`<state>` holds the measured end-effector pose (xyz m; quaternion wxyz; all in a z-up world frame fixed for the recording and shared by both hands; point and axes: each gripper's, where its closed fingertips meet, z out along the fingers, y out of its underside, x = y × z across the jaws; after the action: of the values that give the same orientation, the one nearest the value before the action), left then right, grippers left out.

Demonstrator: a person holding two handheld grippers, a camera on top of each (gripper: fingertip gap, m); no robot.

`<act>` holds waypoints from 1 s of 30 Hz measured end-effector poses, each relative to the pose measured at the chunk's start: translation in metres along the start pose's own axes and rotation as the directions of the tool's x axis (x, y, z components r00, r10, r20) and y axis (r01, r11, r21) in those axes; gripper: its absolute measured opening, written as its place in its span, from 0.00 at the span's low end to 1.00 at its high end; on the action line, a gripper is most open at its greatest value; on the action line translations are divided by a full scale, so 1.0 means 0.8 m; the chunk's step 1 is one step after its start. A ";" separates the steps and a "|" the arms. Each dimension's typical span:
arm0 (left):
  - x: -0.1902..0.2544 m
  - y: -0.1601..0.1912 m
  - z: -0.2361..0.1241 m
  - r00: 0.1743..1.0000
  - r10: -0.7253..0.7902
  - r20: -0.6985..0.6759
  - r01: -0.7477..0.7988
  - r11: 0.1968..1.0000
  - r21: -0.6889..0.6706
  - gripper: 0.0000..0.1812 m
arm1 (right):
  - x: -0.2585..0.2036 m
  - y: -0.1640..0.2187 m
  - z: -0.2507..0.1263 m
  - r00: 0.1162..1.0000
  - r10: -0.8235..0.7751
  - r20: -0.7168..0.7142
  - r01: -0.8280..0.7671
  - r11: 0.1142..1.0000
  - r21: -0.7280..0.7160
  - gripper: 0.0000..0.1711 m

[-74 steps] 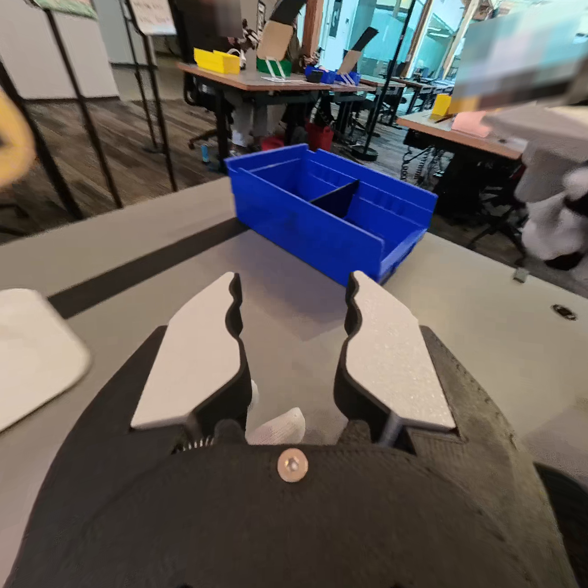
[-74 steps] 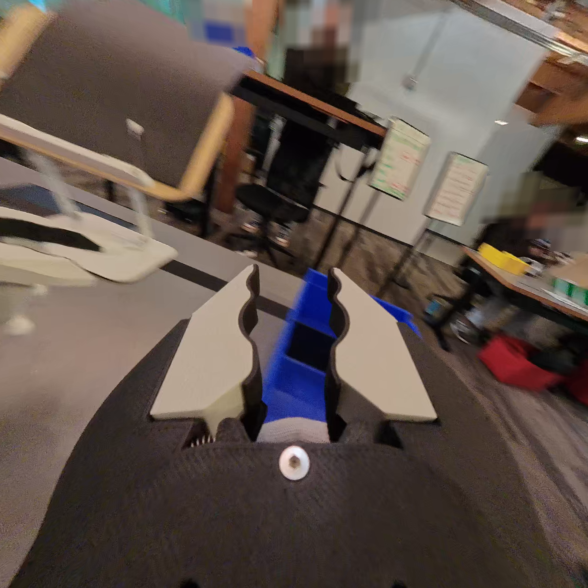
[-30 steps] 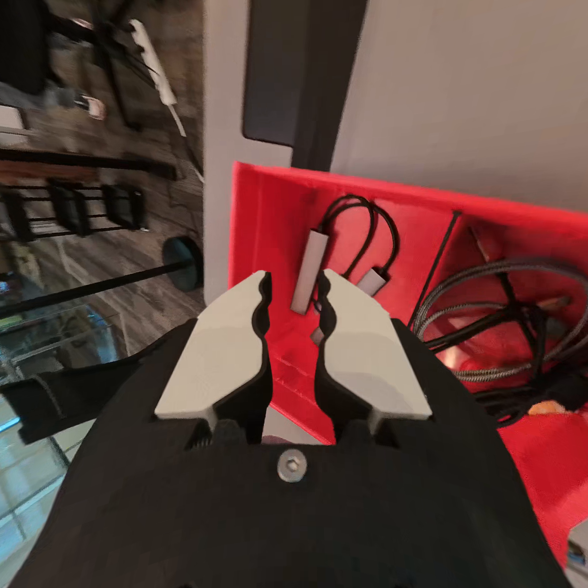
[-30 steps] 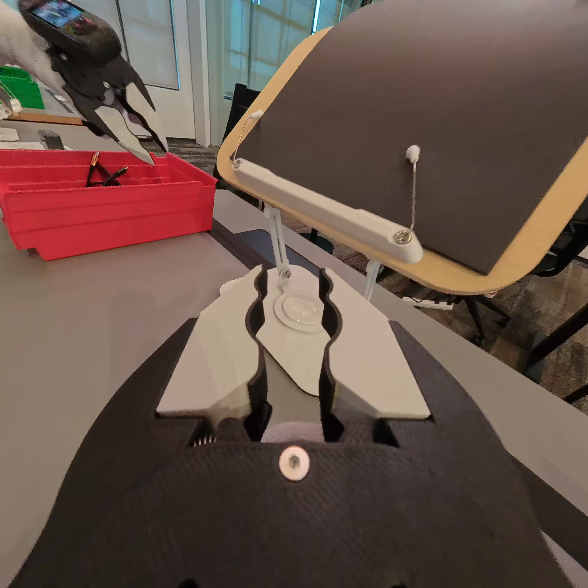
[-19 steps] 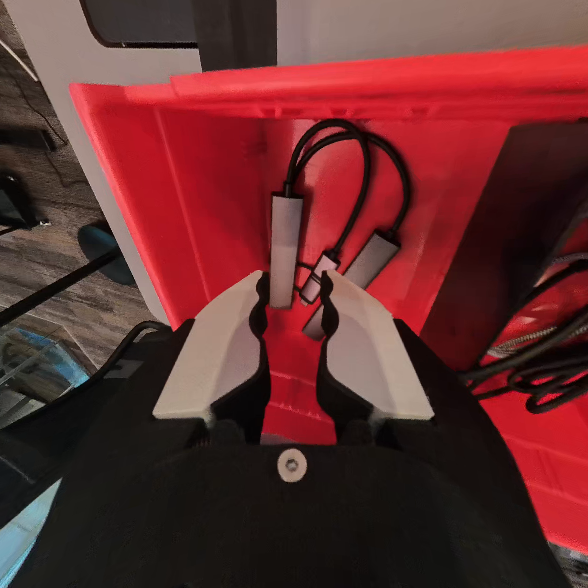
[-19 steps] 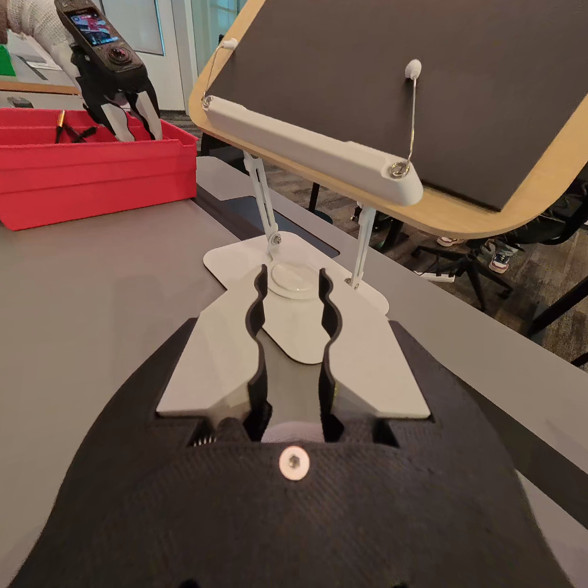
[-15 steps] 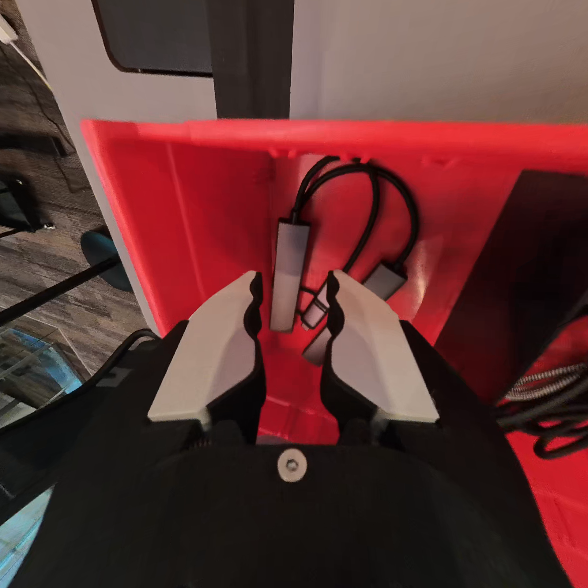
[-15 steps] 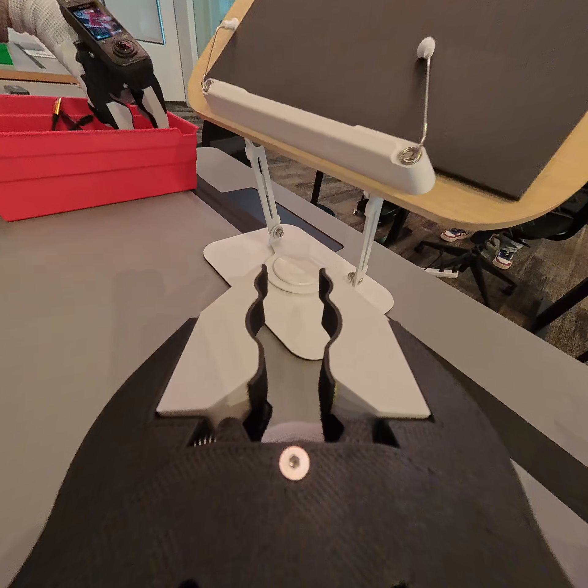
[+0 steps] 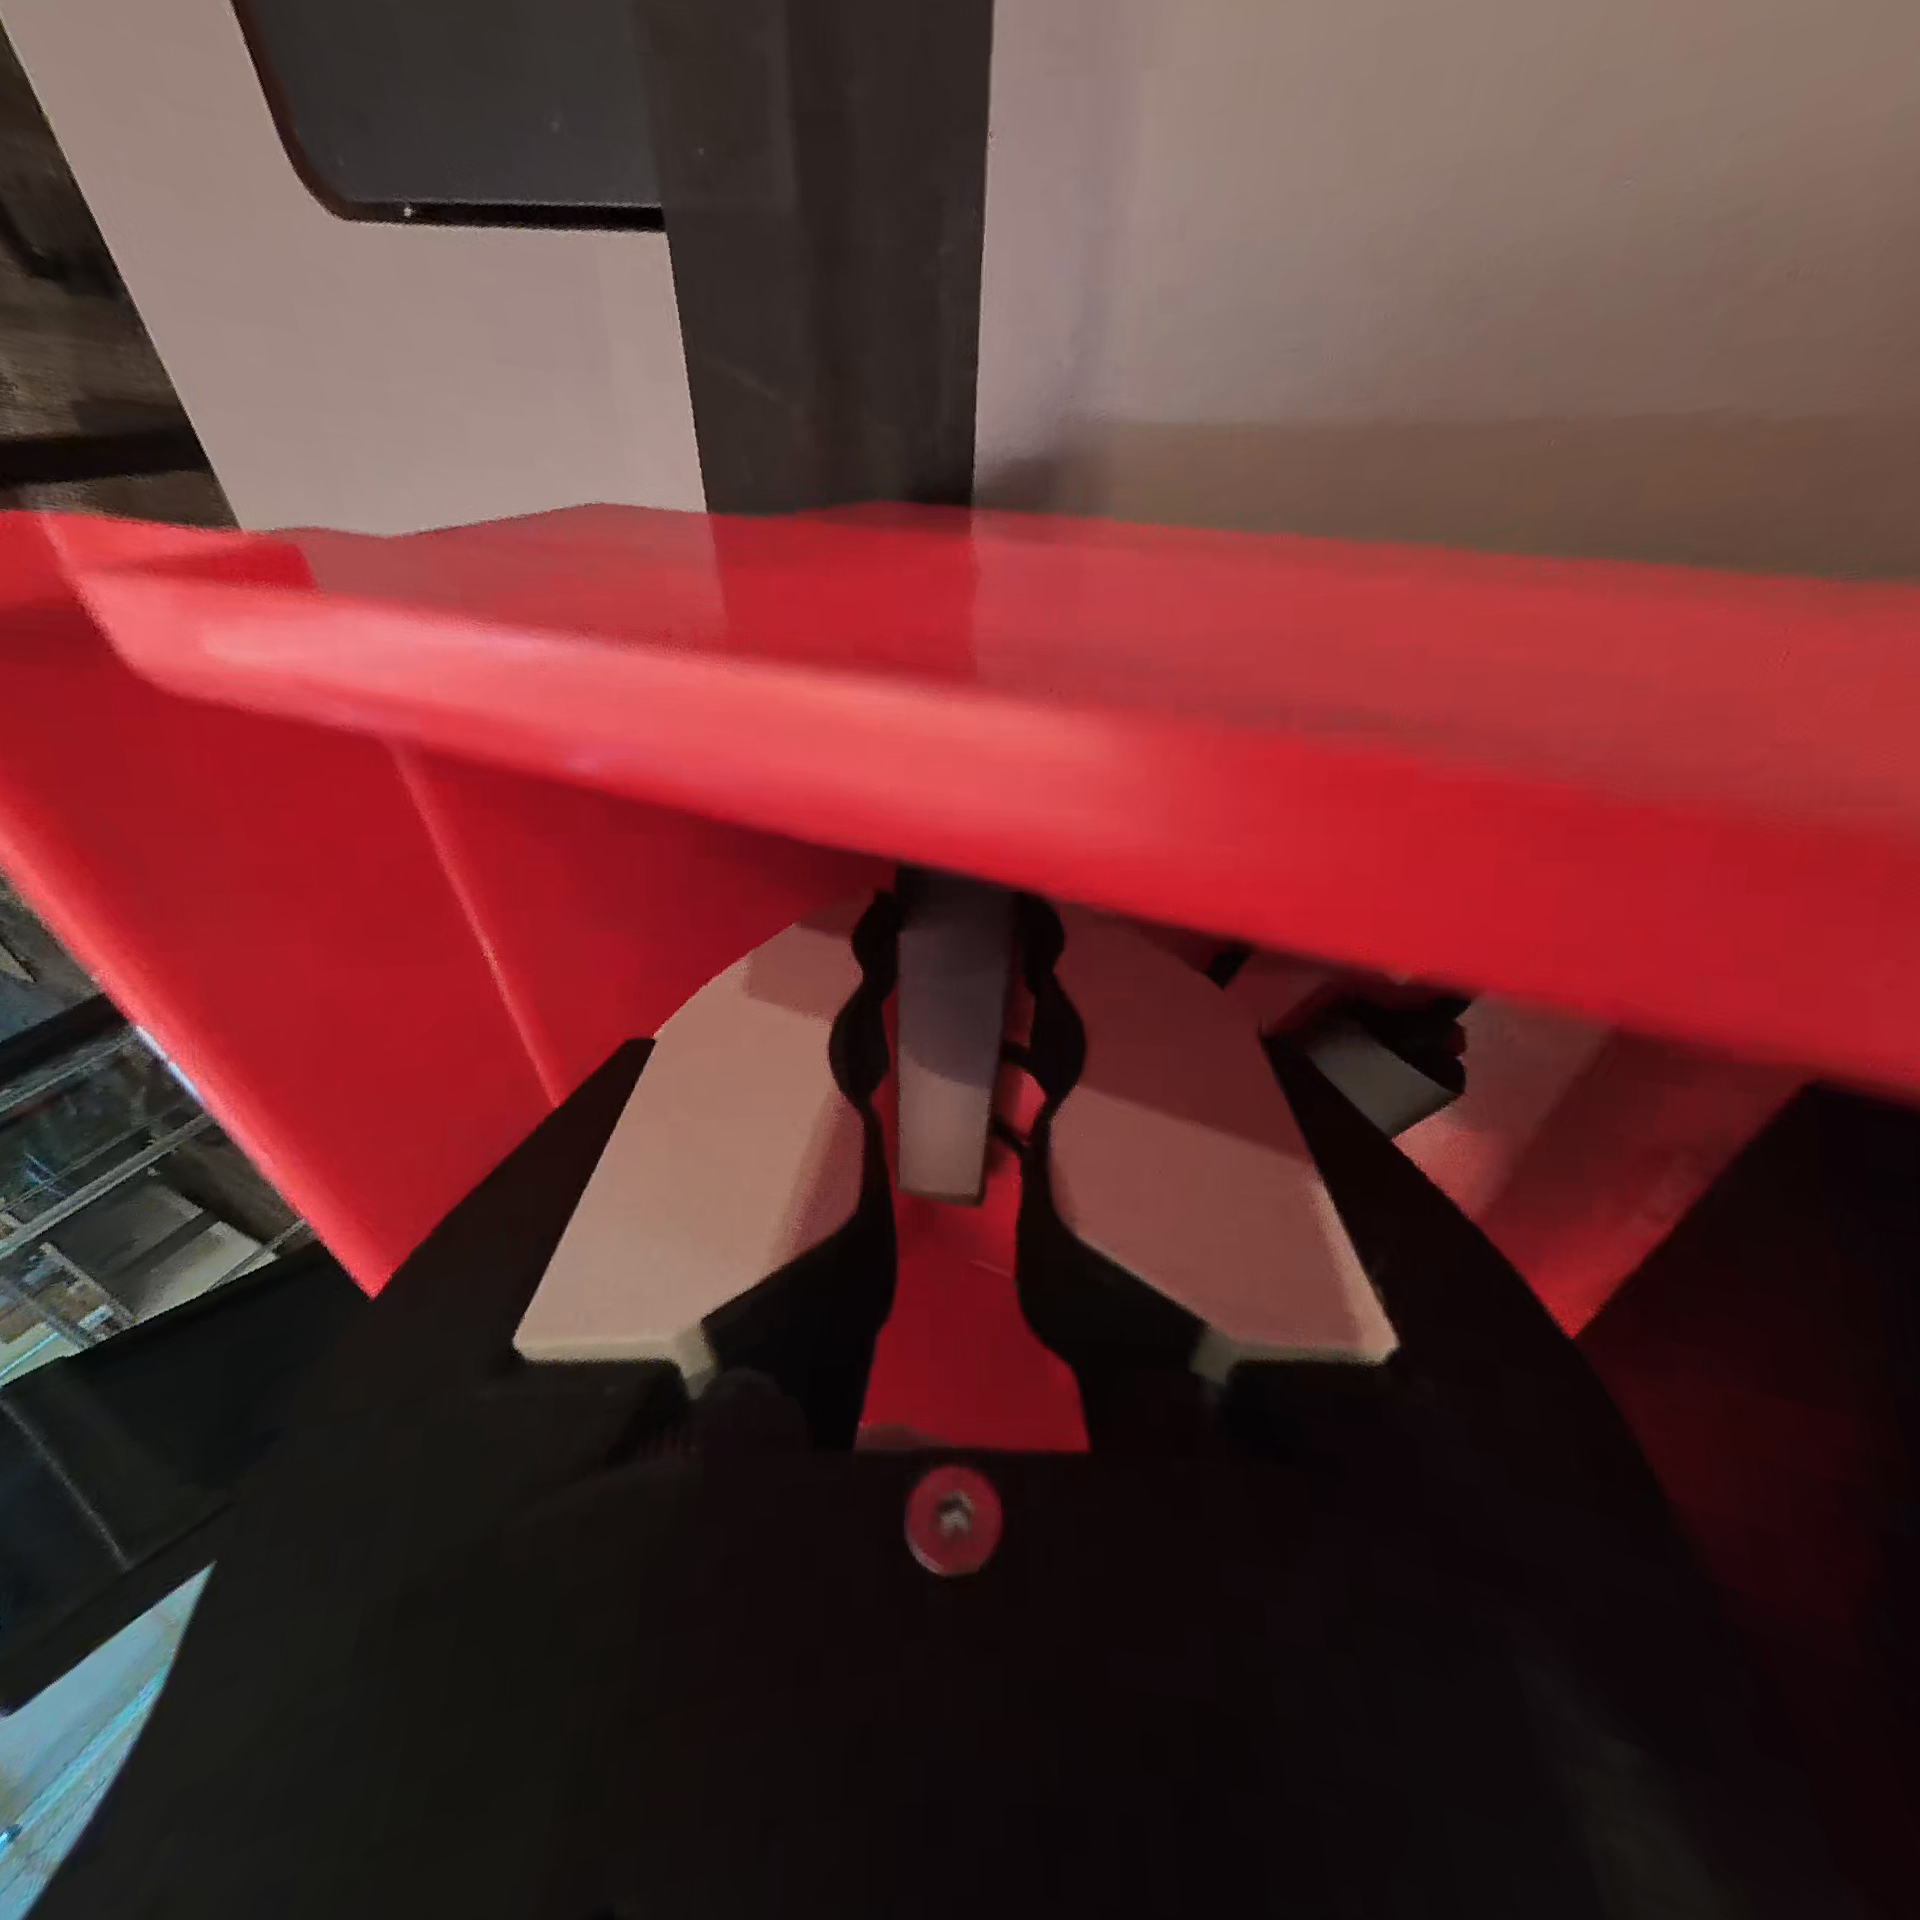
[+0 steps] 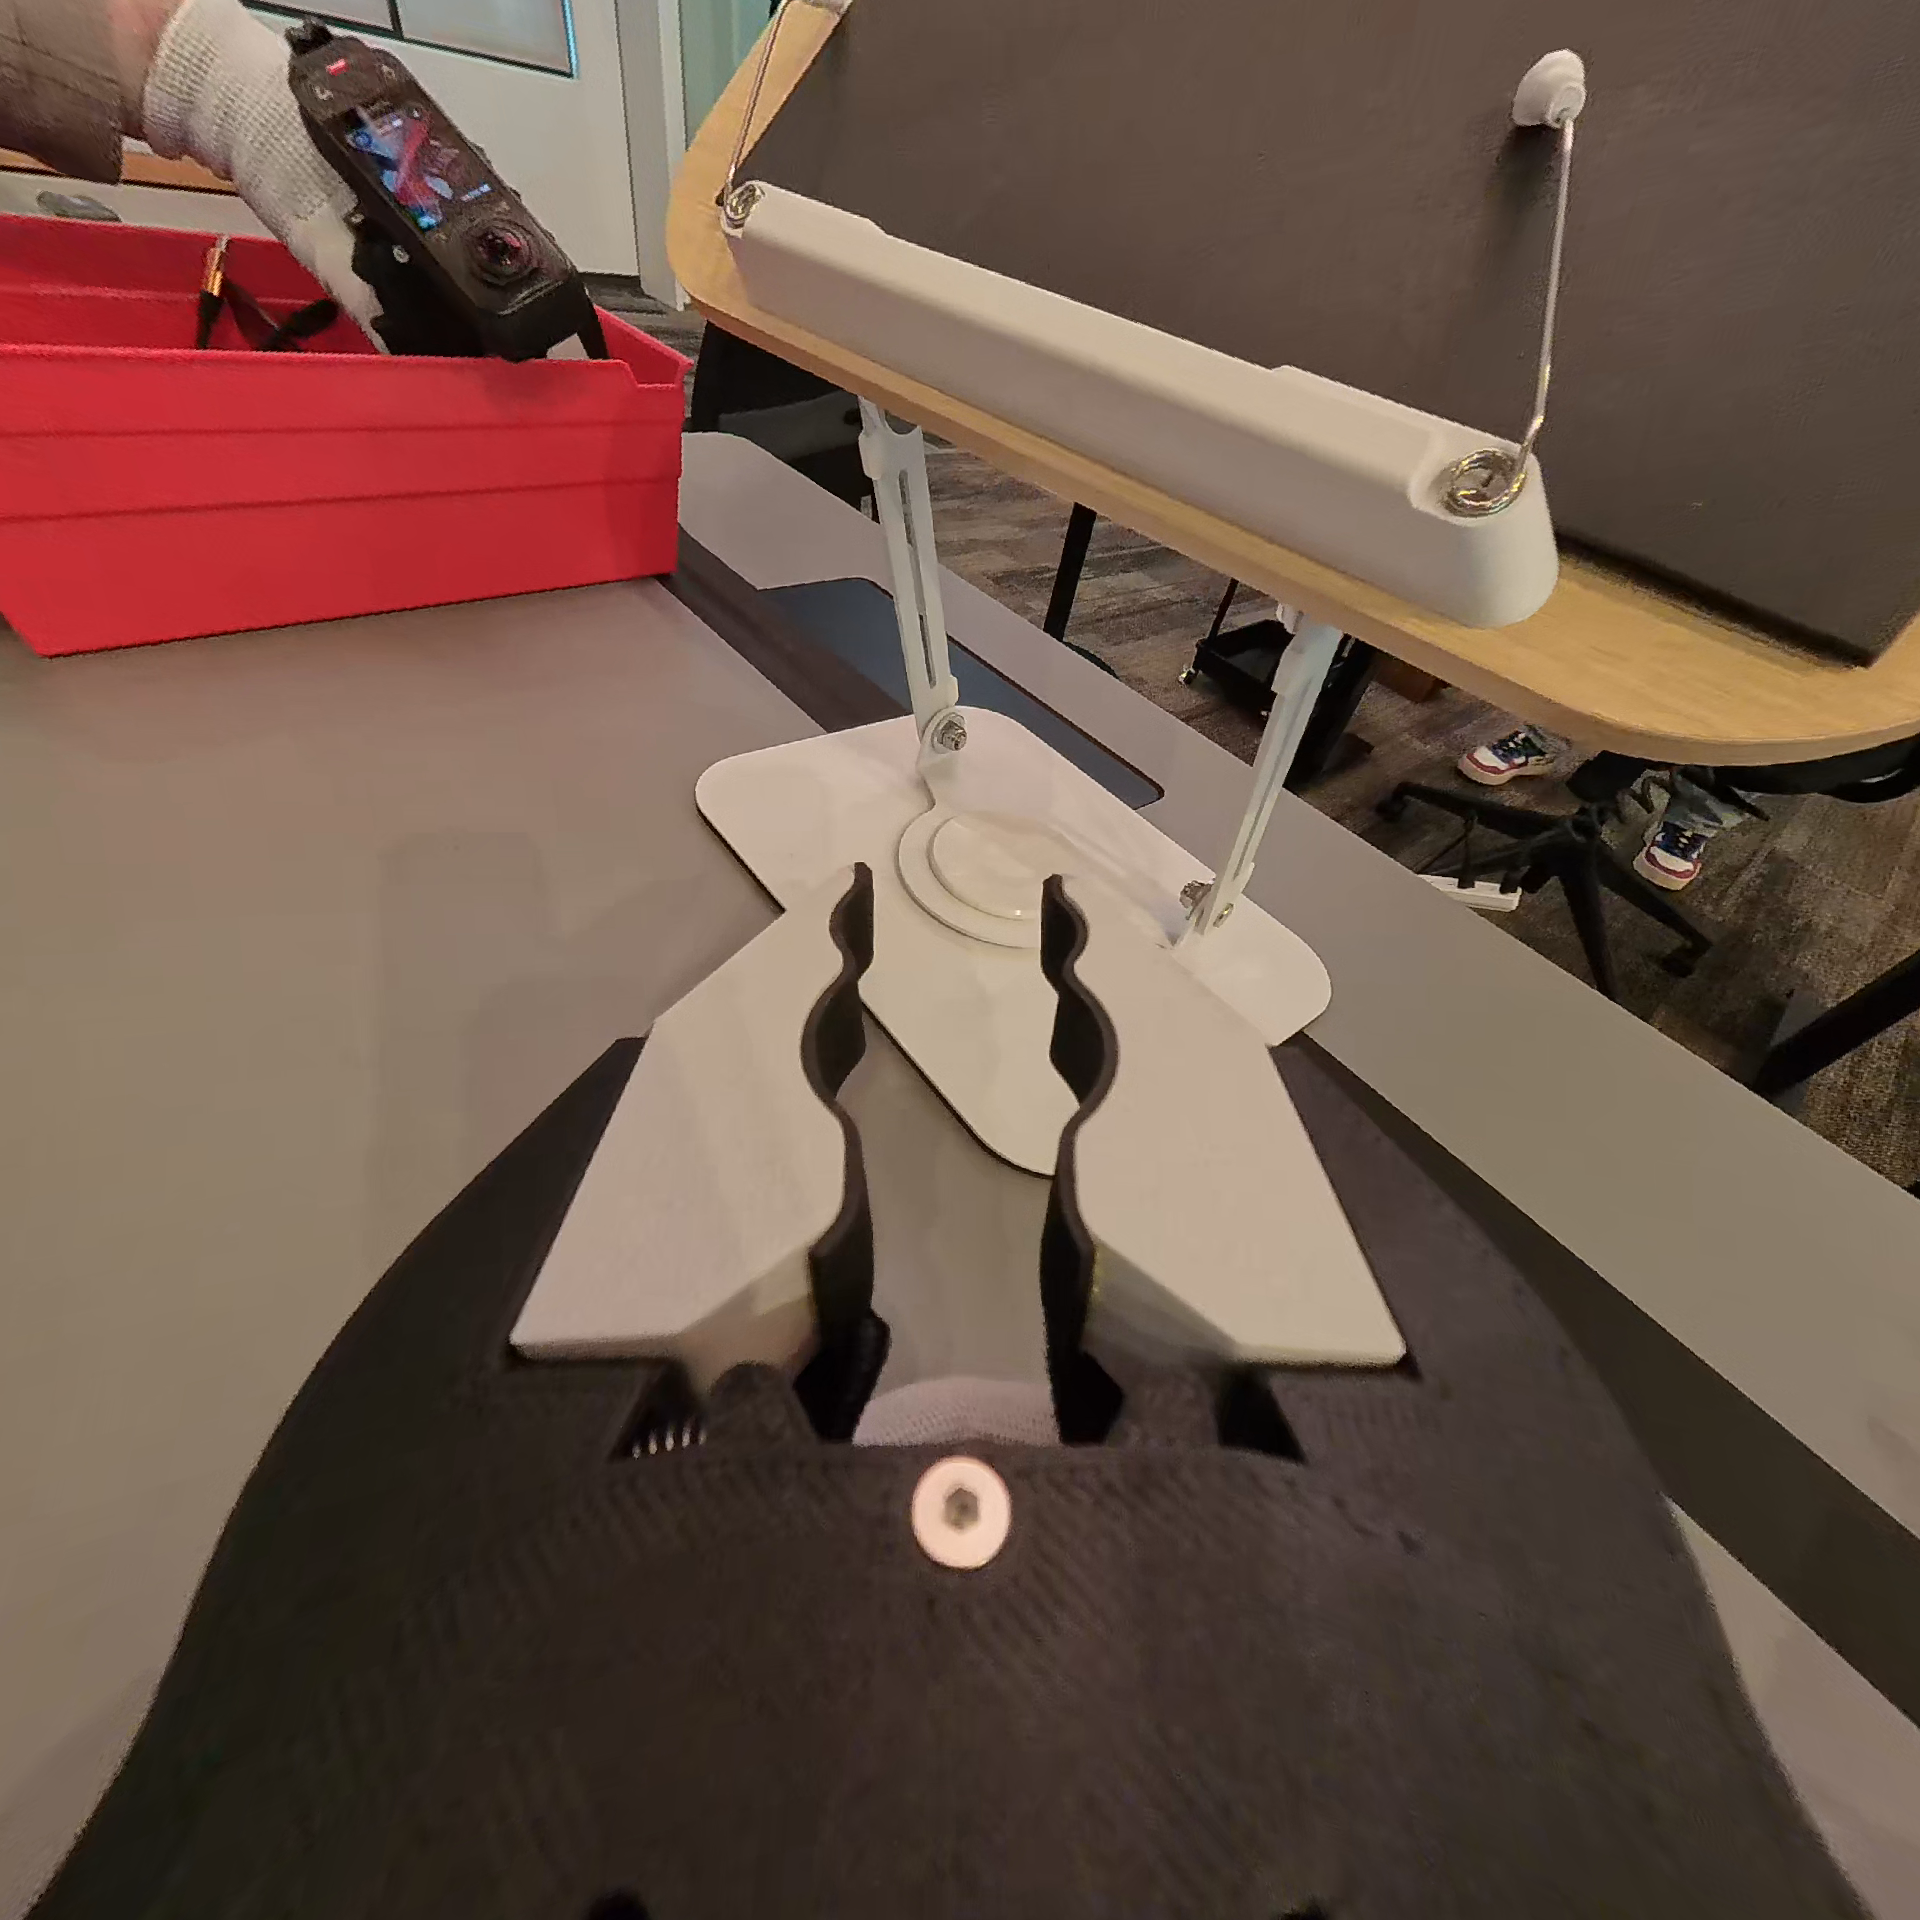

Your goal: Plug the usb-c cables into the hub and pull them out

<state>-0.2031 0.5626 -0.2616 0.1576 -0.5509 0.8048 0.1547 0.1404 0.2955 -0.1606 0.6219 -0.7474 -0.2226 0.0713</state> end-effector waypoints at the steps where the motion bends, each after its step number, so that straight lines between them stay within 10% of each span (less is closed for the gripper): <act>1: 0.000 0.000 0.000 1.000 0.004 -0.003 -0.004 1.000 0.000 0.12 | 0.000 0.000 0.000 1.000 -0.003 -0.001 0.003 1.000 -0.002 0.17; 14: 0.018 0.003 -0.020 1.000 0.014 -0.021 -0.012 0.997 0.073 0.13 | 0.006 0.003 -0.003 1.000 0.001 -0.010 -0.001 1.000 -0.007 0.17; 30: -0.068 0.033 -0.175 0.845 -0.365 0.391 0.170 0.877 0.450 0.13 | 0.002 -0.006 -0.004 1.000 -0.006 -0.009 0.006 1.000 0.013 0.17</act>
<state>-0.2207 0.5576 -0.1100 0.4746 -0.5627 0.6708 0.0911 0.1422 0.2939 -0.1548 0.6280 -0.7429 -0.2217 0.0677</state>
